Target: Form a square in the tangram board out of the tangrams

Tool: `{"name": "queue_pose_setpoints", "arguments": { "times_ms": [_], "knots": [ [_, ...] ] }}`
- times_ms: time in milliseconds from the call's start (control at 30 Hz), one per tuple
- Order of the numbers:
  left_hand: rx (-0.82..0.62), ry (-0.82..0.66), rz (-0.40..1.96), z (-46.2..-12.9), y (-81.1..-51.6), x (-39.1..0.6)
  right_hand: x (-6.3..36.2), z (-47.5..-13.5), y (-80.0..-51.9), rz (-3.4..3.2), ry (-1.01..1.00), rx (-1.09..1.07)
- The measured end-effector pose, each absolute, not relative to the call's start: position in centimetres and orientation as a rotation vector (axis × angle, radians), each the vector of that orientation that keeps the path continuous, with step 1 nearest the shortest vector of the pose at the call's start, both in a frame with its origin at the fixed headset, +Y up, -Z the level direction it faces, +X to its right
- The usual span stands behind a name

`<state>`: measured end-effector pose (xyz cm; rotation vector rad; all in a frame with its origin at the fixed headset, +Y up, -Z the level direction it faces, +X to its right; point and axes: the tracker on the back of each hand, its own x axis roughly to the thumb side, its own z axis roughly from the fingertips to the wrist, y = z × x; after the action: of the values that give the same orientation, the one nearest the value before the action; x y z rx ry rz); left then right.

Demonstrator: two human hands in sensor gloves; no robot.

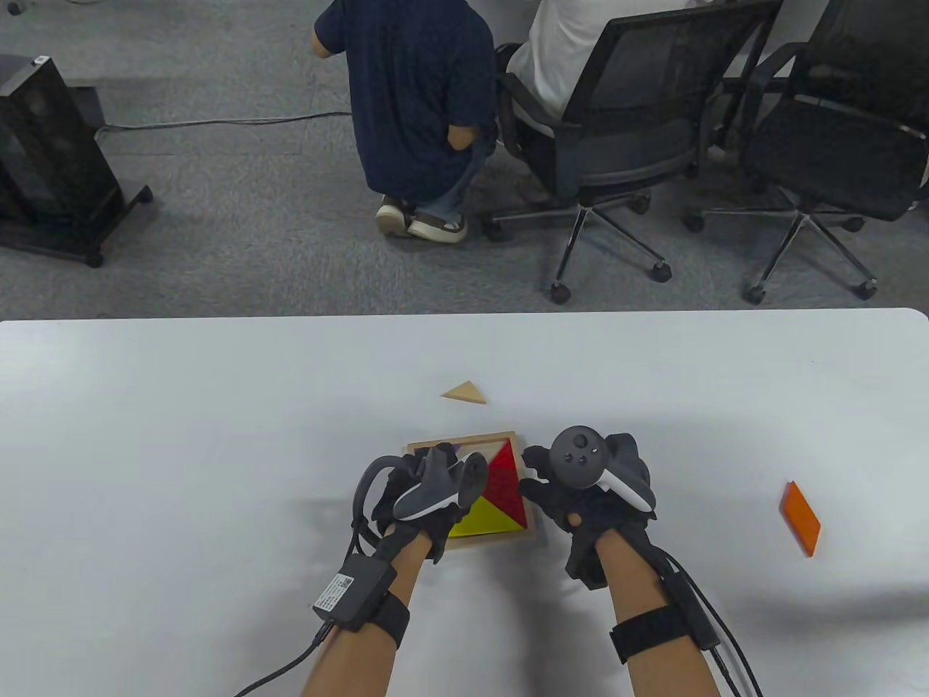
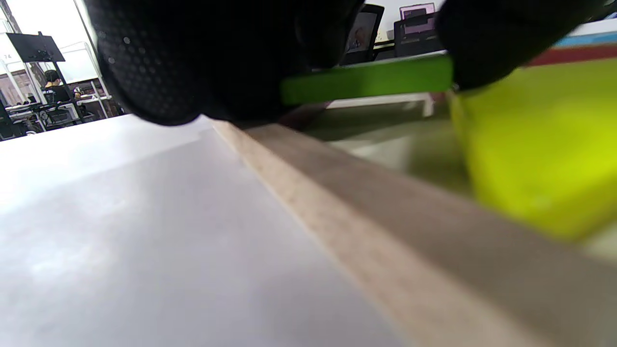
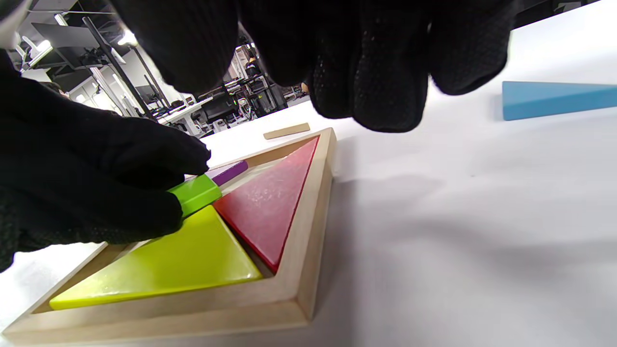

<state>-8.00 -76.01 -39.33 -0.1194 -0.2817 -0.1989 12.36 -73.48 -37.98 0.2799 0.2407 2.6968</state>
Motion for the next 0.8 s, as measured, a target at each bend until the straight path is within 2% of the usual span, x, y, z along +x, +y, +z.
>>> {"name": "queue_pose_setpoints", "arguments": {
  "times_ms": [567, 800],
  "knots": [
    [-0.219, -0.302, -0.176, -39.4, -76.0, -8.3, 12.7, -38.0, -73.5, 2.711, 0.249, 0.274],
    [-0.230, -0.302, -0.147, -39.7, -75.5, -9.0, 13.6, -38.0, -72.1, 2.704, 0.169, 0.252]
  ]
}}
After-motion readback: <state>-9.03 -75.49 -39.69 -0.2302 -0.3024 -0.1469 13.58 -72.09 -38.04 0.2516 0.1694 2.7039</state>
